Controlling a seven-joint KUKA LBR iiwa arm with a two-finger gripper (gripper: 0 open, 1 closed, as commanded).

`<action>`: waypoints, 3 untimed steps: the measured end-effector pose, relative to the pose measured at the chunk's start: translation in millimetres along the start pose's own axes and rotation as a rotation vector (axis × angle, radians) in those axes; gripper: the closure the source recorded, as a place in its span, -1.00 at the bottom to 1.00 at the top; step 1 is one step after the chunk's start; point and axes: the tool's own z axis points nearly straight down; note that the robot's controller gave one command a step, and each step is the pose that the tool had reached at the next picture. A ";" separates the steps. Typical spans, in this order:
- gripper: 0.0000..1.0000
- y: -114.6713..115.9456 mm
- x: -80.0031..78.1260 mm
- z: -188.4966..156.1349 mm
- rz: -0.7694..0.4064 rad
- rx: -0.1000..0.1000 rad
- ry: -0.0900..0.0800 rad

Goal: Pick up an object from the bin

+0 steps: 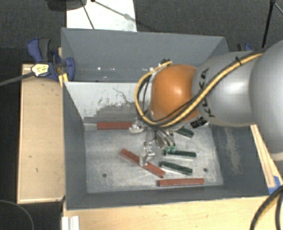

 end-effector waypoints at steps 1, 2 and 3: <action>1.00 2.2 18.5 18.3 0.053 -0.002 -0.007; -1.00 3.4 15.0 17.7 0.058 -0.005 -0.023; 1.00 4.1 17.2 18.4 0.062 -0.005 -0.013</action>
Offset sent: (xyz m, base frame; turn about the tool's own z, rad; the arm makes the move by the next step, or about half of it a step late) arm 0.0000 0.0000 0.0000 0.0000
